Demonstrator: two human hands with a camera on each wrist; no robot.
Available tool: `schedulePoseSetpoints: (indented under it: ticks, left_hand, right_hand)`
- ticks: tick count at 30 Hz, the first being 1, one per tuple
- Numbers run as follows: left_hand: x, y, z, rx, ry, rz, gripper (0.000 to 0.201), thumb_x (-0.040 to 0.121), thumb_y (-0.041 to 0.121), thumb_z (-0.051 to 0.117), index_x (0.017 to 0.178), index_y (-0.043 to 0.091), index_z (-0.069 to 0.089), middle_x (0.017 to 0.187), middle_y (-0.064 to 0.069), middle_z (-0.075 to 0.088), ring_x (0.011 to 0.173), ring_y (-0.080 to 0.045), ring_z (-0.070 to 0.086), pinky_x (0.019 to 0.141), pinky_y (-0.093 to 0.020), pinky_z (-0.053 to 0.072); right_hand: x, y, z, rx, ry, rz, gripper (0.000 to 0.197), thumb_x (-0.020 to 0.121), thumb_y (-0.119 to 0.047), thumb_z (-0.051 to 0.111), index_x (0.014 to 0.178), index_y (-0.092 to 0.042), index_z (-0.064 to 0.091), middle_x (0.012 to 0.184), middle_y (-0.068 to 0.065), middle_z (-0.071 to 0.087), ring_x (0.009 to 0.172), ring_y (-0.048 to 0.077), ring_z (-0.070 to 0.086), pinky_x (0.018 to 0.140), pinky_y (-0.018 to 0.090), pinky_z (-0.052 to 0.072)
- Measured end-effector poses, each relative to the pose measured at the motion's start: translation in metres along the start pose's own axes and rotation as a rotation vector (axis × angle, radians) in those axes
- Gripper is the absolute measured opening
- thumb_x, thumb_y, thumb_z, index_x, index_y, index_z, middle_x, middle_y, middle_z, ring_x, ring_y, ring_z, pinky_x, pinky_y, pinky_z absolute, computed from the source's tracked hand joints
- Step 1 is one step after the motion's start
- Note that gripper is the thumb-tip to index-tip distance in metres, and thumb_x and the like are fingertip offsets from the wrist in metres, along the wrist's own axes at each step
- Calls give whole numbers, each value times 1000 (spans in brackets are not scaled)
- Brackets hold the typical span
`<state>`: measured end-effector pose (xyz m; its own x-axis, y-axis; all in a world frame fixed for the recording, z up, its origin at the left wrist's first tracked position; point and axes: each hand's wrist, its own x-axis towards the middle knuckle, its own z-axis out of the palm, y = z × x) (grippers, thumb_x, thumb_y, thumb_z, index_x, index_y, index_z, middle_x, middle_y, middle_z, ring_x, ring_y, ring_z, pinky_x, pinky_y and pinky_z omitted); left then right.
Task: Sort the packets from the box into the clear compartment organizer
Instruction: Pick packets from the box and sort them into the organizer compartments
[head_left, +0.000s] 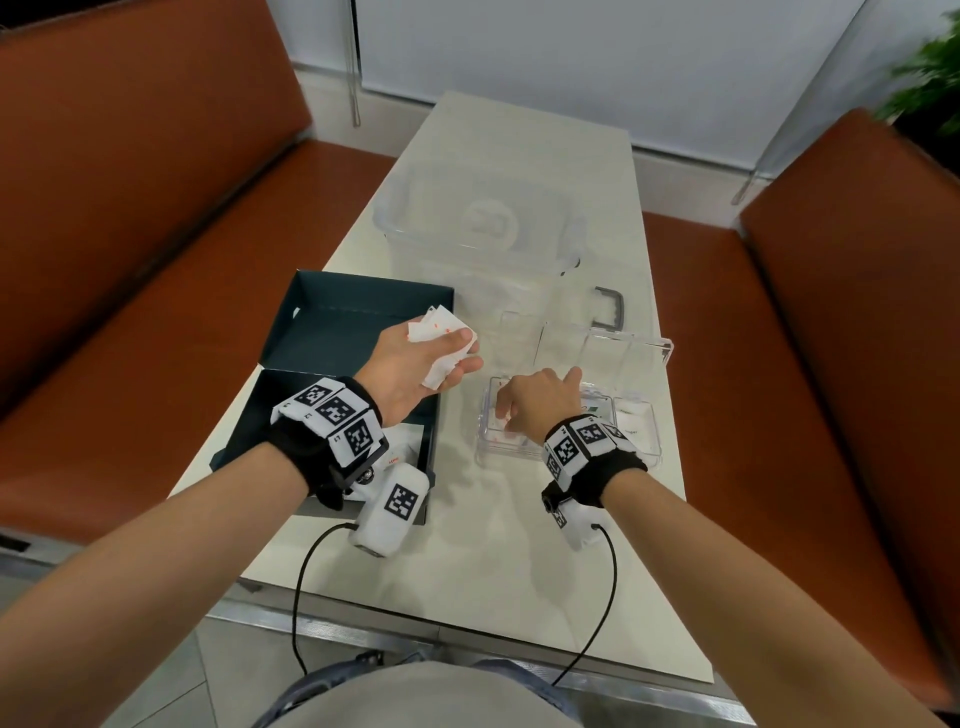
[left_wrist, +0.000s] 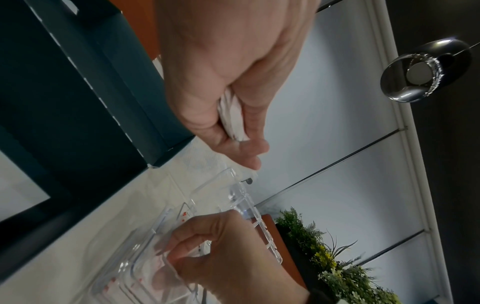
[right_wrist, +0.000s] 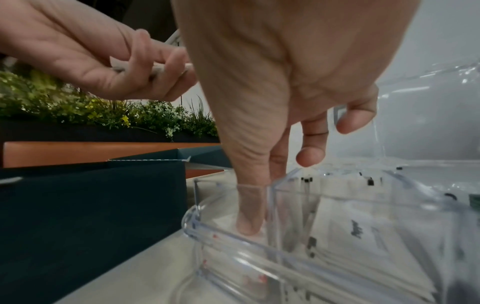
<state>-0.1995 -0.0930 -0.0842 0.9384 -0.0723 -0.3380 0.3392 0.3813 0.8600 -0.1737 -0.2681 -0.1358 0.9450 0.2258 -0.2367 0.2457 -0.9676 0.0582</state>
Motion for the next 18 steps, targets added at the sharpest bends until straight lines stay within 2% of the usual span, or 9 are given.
schedulePoseSetpoints:
  ticks: [5, 8, 10, 12, 15, 18]
  left_hand:
    - [2, 0, 3, -43, 13, -58, 16, 87, 14, 71, 101, 6, 65, 93, -9, 74, 84, -21, 74, 57, -20, 56]
    - [1, 2, 6, -140, 8, -120, 13, 96, 15, 58, 98, 4, 62, 87, -12, 74, 80, -23, 74, 55, -22, 56]
    - [-1, 3, 6, -200, -30, -153, 17, 99, 14, 48, 102, 0, 59, 95, -19, 71, 83, -26, 73, 58, -25, 58]
    - [-3, 5, 4, -208, -80, -166, 23, 100, 10, 42, 110, -4, 57, 107, -23, 67, 89, -29, 71, 65, -29, 60]
    - [-5, 4, 3, -153, -124, -146, 27, 100, 4, 40, 120, -7, 54, 118, -25, 64, 97, -30, 68, 76, -33, 61]
    - [-5, 0, 4, -88, -154, -96, 27, 98, 0, 44, 122, -7, 55, 113, -23, 65, 96, -30, 68, 78, -35, 60]
  right_hand:
    - [1, -4, -4, -23, -30, 8, 14, 81, -28, 68, 91, -37, 65, 100, -11, 66, 105, 19, 52, 96, 47, 25]
    - [0, -5, -3, -23, -26, -1, 14, 84, -27, 67, 94, -37, 66, 101, -10, 67, 106, 19, 52, 97, 48, 25]
    - [-3, -2, -3, 3, 4, -5, 13, 85, -27, 67, 95, -35, 67, 100, -9, 68, 106, 19, 52, 96, 47, 25]
    - [-8, 2, -7, 62, 91, 1, 12, 87, -25, 64, 95, -34, 69, 96, -9, 69, 103, 19, 55, 89, 43, 26]
    - [-16, 9, -21, 284, 278, 50, 14, 90, -28, 57, 93, -32, 70, 90, -10, 69, 93, 18, 59, 80, 36, 25]
    - [-24, 13, -42, 711, 376, 54, 11, 87, -26, 62, 89, -27, 72, 80, -8, 68, 83, 13, 62, 81, 33, 42]
